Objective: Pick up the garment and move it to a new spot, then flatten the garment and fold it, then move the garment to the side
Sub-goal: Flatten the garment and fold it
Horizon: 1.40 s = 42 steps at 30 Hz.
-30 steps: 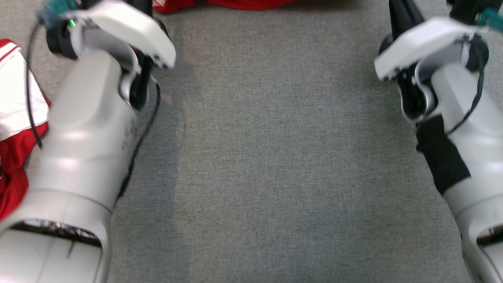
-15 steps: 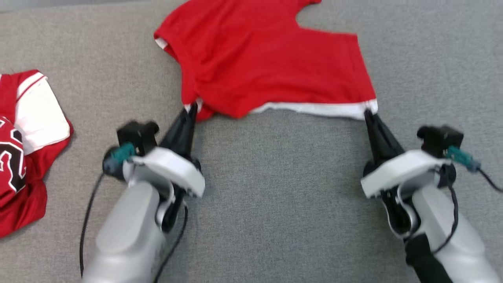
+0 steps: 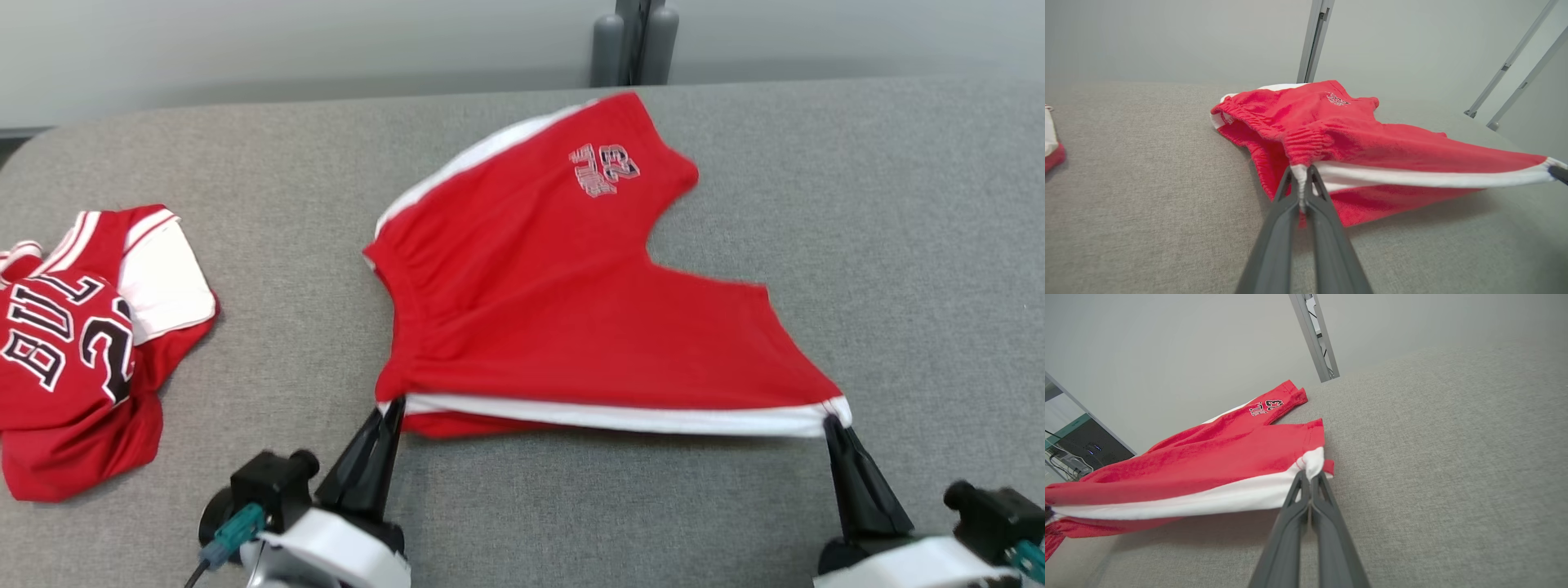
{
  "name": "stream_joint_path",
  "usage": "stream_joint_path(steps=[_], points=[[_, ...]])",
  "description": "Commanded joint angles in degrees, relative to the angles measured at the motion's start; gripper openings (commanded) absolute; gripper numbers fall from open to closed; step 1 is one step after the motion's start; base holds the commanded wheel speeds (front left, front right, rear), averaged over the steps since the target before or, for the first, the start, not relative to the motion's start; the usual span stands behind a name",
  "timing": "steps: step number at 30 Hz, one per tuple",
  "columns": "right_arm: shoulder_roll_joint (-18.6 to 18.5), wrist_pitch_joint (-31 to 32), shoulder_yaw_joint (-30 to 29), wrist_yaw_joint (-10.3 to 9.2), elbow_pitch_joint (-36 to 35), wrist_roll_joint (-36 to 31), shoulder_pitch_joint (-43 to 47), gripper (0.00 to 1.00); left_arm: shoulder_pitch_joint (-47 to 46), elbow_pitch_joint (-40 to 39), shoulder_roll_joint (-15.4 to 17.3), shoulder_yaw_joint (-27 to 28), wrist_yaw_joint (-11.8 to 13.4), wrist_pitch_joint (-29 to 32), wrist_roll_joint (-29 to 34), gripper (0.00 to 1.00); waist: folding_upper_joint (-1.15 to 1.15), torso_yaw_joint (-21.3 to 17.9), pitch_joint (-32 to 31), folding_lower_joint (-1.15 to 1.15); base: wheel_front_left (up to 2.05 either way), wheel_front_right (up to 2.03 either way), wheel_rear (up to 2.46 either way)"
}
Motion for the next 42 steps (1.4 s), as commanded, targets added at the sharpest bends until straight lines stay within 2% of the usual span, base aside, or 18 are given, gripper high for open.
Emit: stream_joint_path(steps=[1,10,18,21,25,33,42], points=[[-0.06,0.9,-0.99,0.01,-2.21,-0.71,1.85,0.0,1.86,-1.84,0.57,0.4,0.8,1.19,-0.7,0.0,0.0,0.45,-1.09,0.0,0.0,0.0,0.0],[1.7,9.01,-6.25,0.0,-19.25,-4.67,14.14,0.0,12.35,-20.15,3.38,1.86,6.84,9.8,-1.96,0.0,0.0,-0.12,-2.78,0.0,0.0,0.0,0.0],[1.78,11.01,-7.73,0.0,-22.17,-5.83,12.09,0.0,12.62,-23.97,3.61,1.51,7.92,12.01,-2.2,0.0,0.0,-0.34,-1.79,0.0,0.0,0.0,0.0],[1.8,11.94,-7.76,0.01,-21.04,-7.12,8.73,0.0,10.57,-23.54,3.35,1.32,7.43,12.52,-2.51,0.0,0.0,0.41,-0.23,0.0,0.0,0.0,0.0],[-0.39,12.36,-7.39,0.0,-18.59,-6.77,1.52,0.0,6.24,-21.93,2.11,1.78,6.99,12.71,-3.76,0.0,0.0,2.31,3.4,0.0,0.0,0.0,0.0],[-8.33,13.44,-6.23,0.0,-10.91,-5.7,-15.7,0.0,-5.06,-16.39,-0.53,0.95,4.73,10.62,-4.35,0.0,0.0,7.68,11.98,0.0,0.0,0.0,0.0],[-15.49,15.72,1.35,0.0,2.24,-3.2,-36.61,0.0,-16.45,-8.4,-3.08,-0.46,2.47,7.32,-5.72,0.0,0.0,12.56,18.23,0.0,0.0,0.0,0.0]])
